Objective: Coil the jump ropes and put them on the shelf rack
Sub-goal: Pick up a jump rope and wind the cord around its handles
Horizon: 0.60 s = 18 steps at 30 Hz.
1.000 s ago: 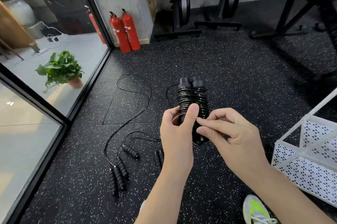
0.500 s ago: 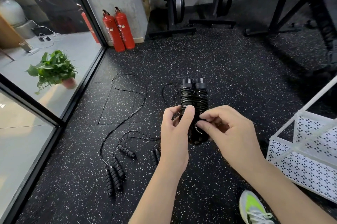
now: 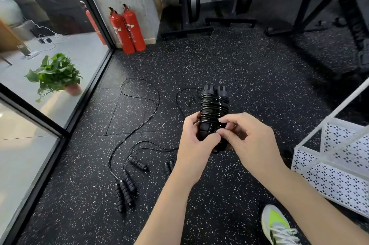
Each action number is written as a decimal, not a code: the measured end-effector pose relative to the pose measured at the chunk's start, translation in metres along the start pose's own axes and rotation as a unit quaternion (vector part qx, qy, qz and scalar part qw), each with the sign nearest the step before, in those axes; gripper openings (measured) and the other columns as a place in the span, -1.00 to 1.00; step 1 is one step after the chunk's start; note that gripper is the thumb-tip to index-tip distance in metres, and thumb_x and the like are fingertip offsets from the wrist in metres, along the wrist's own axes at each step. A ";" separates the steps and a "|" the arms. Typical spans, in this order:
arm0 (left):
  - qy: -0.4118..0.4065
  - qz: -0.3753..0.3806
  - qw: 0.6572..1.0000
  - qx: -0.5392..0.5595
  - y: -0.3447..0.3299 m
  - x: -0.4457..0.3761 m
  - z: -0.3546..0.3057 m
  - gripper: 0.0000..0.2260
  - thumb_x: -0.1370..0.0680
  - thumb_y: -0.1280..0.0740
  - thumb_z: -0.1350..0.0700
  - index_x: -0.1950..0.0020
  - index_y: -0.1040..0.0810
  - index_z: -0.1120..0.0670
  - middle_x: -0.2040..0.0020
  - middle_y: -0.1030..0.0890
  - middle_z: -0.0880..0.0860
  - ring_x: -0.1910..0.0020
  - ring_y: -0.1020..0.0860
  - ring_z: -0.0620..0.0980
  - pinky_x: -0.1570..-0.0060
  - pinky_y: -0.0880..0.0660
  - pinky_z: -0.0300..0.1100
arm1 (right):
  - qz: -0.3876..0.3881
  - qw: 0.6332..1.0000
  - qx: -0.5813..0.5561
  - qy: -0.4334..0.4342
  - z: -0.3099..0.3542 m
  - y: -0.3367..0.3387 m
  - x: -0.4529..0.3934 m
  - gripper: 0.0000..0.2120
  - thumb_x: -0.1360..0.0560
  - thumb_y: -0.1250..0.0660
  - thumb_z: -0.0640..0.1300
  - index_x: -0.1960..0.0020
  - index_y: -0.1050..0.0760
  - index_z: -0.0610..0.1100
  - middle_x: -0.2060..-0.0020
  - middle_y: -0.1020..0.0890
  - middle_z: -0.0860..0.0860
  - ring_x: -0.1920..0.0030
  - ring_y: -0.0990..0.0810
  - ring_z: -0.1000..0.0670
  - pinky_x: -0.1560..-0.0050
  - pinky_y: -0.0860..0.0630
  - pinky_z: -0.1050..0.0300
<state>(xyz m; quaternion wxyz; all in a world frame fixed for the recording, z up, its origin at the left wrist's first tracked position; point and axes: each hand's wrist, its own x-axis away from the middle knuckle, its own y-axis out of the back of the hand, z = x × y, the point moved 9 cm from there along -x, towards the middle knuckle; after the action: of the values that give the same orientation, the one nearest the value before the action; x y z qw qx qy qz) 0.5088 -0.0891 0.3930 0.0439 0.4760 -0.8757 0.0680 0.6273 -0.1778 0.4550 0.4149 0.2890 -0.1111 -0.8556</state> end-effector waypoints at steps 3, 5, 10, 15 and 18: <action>0.007 -0.012 1.000 0.006 0.001 0.000 0.002 -0.39 -0.30 -0.46 0.03 -0.34 -0.44 -0.14 -0.20 -0.67 0.01 -0.22 -0.62 0.08 -0.27 -0.53 0.27 | -0.047 0.992 0.072 0.098 0.015 0.004 0.004 -0.83 -0.48 -0.51 -0.26 -0.07 -0.69 -0.16 0.09 -0.64 0.05 0.10 -0.59 0.13 0.04 -0.55 0.28; 0.011 -0.015 1.000 0.010 0.000 -0.001 0.003 -0.37 -0.28 -0.47 0.03 -0.35 -0.44 -0.14 -0.21 -0.66 0.00 -0.23 -0.62 0.06 -0.28 -0.53 0.24 | -0.064 0.986 0.092 0.125 0.018 0.006 0.008 -0.86 -0.48 -0.50 -0.28 -0.04 -0.70 -0.22 0.07 -0.66 -0.02 0.08 -0.61 0.08 0.01 -0.54 0.29; 0.009 -0.019 1.000 0.004 0.001 -0.002 0.003 -0.35 -0.27 -0.46 0.02 -0.36 -0.43 -0.13 -0.20 -0.66 0.00 -0.20 -0.63 0.03 -0.24 -0.57 0.20 | -0.045 0.991 0.071 0.101 0.014 0.003 0.006 -0.85 -0.51 -0.48 -0.26 -0.08 -0.67 -0.19 0.06 -0.62 0.04 0.05 -0.60 0.12 -0.03 -0.50 0.34; 0.002 -0.018 1.000 -0.016 0.004 -0.001 0.002 -0.39 -0.31 -0.46 0.07 -0.35 -0.43 -0.12 -0.19 -0.66 0.00 -0.19 -0.63 0.01 -0.20 -0.60 0.15 | 0.032 0.998 0.060 0.017 0.005 -0.003 -0.005 -0.80 -0.48 -0.51 -0.26 -0.06 -0.67 -0.05 0.12 -0.56 0.16 0.06 -0.55 0.17 0.03 -0.38 0.48; 0.006 -0.004 1.000 -0.011 0.005 -0.002 0.003 -0.39 -0.32 -0.45 0.11 -0.37 -0.43 -0.10 -0.18 -0.67 0.01 -0.18 -0.64 0.03 -0.16 -0.61 0.10 | 0.066 0.995 0.074 0.028 0.009 -0.007 -0.004 -0.77 -0.53 -0.46 -0.22 -0.16 -0.67 -0.04 0.09 -0.53 0.22 0.03 -0.54 0.19 0.03 -0.36 0.49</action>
<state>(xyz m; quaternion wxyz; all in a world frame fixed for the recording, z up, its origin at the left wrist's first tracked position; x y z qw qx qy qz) 0.5059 -0.0855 0.3895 0.0550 0.4788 -0.8741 0.0608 0.6198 -0.1707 0.4616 0.4511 0.3350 -0.1815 -0.8070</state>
